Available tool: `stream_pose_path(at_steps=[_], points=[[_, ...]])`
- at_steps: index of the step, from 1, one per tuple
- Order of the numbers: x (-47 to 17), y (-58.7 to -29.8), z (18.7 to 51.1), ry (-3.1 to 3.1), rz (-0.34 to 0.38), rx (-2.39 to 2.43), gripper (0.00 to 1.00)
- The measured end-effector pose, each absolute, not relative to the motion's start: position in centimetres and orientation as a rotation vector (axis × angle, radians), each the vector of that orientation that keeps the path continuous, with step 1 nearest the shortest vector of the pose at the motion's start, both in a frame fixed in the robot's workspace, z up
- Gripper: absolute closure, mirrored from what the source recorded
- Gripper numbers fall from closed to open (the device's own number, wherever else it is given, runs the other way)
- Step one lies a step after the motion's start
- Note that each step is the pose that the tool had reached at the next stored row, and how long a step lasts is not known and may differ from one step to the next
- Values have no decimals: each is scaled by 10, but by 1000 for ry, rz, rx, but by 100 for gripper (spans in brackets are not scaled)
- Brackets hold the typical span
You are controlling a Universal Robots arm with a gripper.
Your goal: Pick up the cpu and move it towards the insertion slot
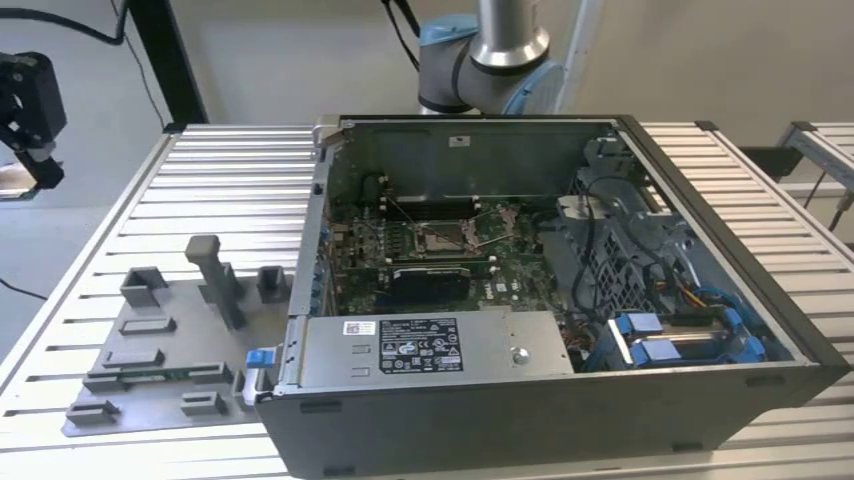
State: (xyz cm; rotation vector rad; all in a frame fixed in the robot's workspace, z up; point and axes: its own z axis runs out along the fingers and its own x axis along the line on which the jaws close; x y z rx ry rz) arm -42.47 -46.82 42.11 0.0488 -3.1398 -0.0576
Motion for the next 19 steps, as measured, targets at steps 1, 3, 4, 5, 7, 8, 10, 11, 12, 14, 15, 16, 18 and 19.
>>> stream_pose_path(at_steps=[1,3,4,5,7,8,10,11,12,14,15,16,18,19], points=[[-425,-468,426,-3140,-58,49,100],[-425,-468,435,-3140,-58,49,100],[-425,-468,438,-3140,-58,49,100],[-425,-468,441,-3140,-58,49,100],[-425,-468,446,-3140,-58,49,100],[-425,-468,448,-3140,-58,49,100],[-425,-468,453,-3140,-58,49,100],[-425,-468,454,-3140,-58,49,100],[-425,-468,455,-3140,-58,49,100],[-425,-468,455,-3140,-58,49,100],[-425,-468,455,-3140,-58,49,100],[-425,-468,455,-3140,-58,49,100],[-425,-468,456,-3140,-58,49,100],[-425,-468,456,-3140,-58,49,100]])
